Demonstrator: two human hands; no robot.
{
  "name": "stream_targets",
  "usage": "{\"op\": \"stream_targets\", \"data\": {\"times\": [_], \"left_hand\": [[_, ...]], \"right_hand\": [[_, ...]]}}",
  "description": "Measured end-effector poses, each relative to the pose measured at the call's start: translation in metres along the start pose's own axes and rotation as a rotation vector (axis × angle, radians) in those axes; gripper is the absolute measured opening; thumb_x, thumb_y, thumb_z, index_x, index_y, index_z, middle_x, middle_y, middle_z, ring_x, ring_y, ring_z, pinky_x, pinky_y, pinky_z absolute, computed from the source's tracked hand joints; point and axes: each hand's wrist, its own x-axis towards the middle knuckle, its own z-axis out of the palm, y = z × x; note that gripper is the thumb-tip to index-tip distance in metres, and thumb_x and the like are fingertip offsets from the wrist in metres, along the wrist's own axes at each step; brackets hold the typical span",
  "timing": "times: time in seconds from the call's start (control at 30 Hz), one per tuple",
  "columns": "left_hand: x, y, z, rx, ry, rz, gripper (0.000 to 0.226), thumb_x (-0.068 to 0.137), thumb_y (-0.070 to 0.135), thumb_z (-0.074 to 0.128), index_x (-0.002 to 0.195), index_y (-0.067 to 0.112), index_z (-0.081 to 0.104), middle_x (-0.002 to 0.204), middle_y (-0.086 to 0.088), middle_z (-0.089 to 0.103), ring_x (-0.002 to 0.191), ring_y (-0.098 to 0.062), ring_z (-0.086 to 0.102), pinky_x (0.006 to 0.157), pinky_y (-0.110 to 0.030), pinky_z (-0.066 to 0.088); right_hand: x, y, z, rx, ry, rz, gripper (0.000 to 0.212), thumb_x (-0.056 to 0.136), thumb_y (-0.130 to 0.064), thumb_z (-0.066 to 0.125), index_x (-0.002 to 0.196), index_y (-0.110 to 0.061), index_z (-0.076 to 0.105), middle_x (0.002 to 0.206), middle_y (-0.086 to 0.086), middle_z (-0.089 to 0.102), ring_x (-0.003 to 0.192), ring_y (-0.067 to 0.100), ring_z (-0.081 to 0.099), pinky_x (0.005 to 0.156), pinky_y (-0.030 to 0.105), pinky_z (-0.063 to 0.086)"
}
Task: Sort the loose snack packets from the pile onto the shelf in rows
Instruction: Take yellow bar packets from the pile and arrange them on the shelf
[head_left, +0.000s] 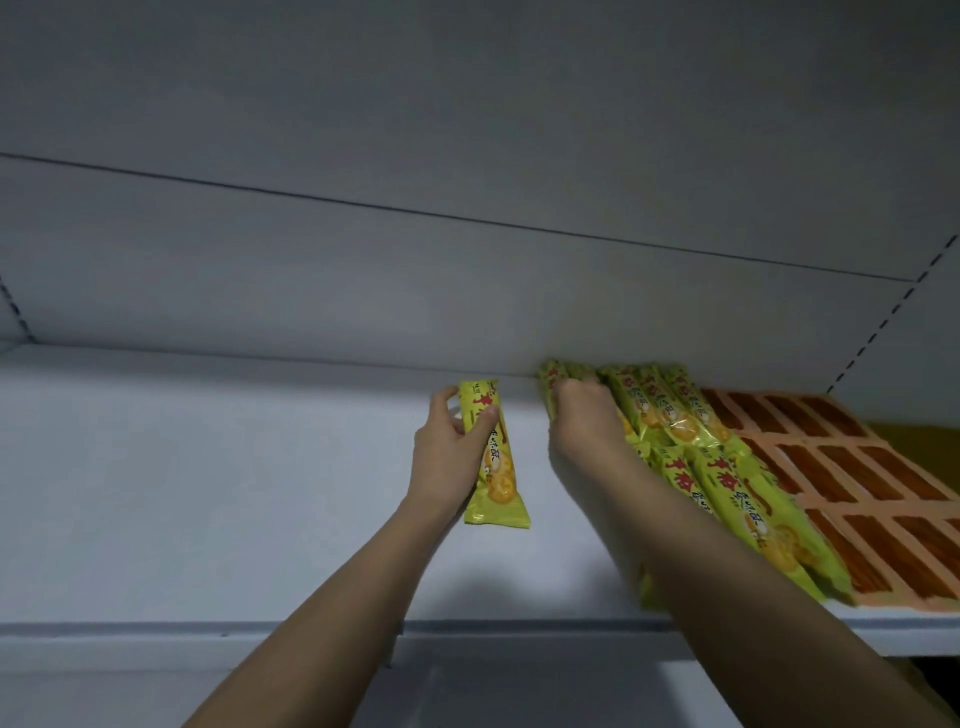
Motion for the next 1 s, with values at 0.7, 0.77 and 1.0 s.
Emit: {"op": "stream_targets", "data": {"times": [0.7,0.77,1.0], "left_hand": [[-0.038,0.021,0.000,-0.113,-0.088,-0.138,0.052,0.078,0.041,0.081,0.120,0.018,0.058,0.106,-0.012,0.068,0.084,-0.026,0.074,0.081,-0.048,0.060],[-0.054,0.027,0.012,-0.084,-0.129,-0.133,0.049,0.086,0.033,0.078,0.125,0.015,0.056,0.113,-0.012,0.062,0.087,-0.026,0.071,0.072,-0.039,0.060],[-0.097,0.040,0.068,0.412,-0.094,0.024,0.044,0.089,0.042,0.072,0.124,0.023,0.053,0.095,-0.009,0.073,0.080,-0.024,0.070,0.073,-0.038,0.058]], "right_hand": [[-0.070,0.140,-0.079,0.418,0.145,-0.033,0.028,0.095,-0.025,0.060,0.121,-0.014,0.064,0.127,0.010,0.059,0.119,0.027,0.052,0.096,0.032,0.038],[-0.077,0.163,-0.077,0.412,0.146,-0.012,0.030,0.094,-0.026,0.061,0.122,-0.014,0.064,0.125,0.011,0.058,0.117,0.028,0.053,0.095,0.034,0.040],[-0.105,0.193,-0.053,0.284,-0.045,-0.026,0.053,0.097,-0.047,0.051,0.144,-0.023,0.047,0.151,0.009,0.039,0.137,0.034,0.033,0.111,0.046,0.030]]}}
